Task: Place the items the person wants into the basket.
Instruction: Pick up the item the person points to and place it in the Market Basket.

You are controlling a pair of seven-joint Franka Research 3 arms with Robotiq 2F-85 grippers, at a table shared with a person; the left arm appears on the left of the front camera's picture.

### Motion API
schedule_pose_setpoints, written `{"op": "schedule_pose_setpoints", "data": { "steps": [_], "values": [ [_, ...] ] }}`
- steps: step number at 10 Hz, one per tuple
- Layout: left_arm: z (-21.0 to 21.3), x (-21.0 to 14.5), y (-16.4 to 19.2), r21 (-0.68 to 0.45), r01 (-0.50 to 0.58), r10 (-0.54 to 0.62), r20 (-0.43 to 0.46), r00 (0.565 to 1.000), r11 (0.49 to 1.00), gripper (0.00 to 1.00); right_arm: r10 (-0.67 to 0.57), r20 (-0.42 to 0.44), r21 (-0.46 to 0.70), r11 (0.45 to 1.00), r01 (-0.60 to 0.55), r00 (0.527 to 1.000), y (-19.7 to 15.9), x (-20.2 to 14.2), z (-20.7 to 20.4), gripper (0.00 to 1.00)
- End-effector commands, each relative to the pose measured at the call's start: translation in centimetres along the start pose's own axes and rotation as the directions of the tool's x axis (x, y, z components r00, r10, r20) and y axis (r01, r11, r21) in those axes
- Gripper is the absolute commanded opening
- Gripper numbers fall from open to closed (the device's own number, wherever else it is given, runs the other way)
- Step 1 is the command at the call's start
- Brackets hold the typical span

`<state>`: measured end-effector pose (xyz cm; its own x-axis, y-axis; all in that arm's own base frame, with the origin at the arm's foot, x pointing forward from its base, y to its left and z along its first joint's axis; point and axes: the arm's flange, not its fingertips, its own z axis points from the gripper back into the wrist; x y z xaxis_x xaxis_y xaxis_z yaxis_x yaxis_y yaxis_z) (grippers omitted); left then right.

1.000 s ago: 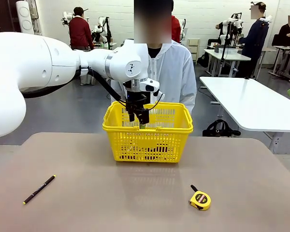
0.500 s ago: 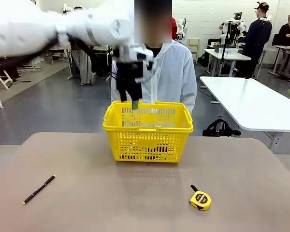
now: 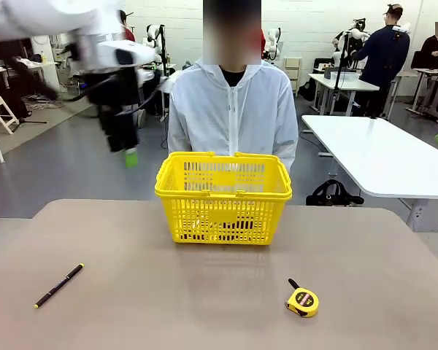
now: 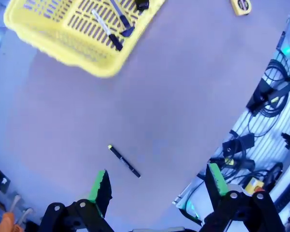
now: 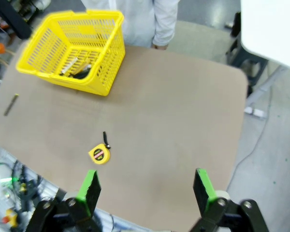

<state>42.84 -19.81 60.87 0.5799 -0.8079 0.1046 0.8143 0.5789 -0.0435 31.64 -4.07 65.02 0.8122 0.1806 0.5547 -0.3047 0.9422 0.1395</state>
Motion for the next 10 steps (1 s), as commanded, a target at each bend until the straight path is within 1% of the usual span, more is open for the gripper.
{"op": "schedule_pose_setpoints", "data": {
  "steps": [1, 2, 3, 4, 5, 6, 10],
  "values": [
    [-2.8, -4.6, -0.5, -0.006, 0.003, -0.002, 0.087, 0.996, 1.0, 1.0, -0.001, -0.008, -0.003, 1.0, 0.001, 1.0, 0.0, -0.1, -0.2, 1.0],
    [-3.1, -6.3, -0.1, -0.004, -0.008, 0.009, 0.106, 0.994, 1.0, 1.0, -0.001, -0.008, -0.003, 1.0, 0.001, 1.0, 0.0, -0.1, -0.2, 1.0],
    [-3.9, -7.5, -0.8, -0.007, -0.027, 0.027, 0.118, 0.993, 1.0, 1.0, -0.001, -0.008, -0.003, 1.0, 0.001, 1.0, 0.0, -0.1, -0.2, 1.0],
    [-3.7, -7.6, 0.4, -0.023, -0.045, 0.048, 0.12, 0.992, 0.999, 1.0, -0.001, -0.008, -0.003, 1.0, 0.001, 1.0, 0.0, -0.1, -0.2, 1.0],
    [-3.6, -7.5, 1.0, -0.009, -0.088, 0.088, 0.114, 0.99, 0.996, 1.0, -0.001, -0.008, -0.003, 1.0, 0.001, 1.0, 0.0, -0.1, -0.2, 1.0],
    [-3.7, -7.7, 0.4, -0.001, -0.052, 0.052, 0.081, 0.995, 0.999, 1.0, -0.001, -0.008, -0.003, 1.0, 0.001, 1.0, 0.0, -0.1, -0.2, 1.0],
    [-3.7, -7.7, 0.4, -0.001, -0.052, 0.052, 0.081, 0.995, 0.999, 1.0, -0.001, -0.008, -0.003, 1.0, 0.001, 1.0, 0.0, -0.1, -0.2, 1.0]
  ]
}}
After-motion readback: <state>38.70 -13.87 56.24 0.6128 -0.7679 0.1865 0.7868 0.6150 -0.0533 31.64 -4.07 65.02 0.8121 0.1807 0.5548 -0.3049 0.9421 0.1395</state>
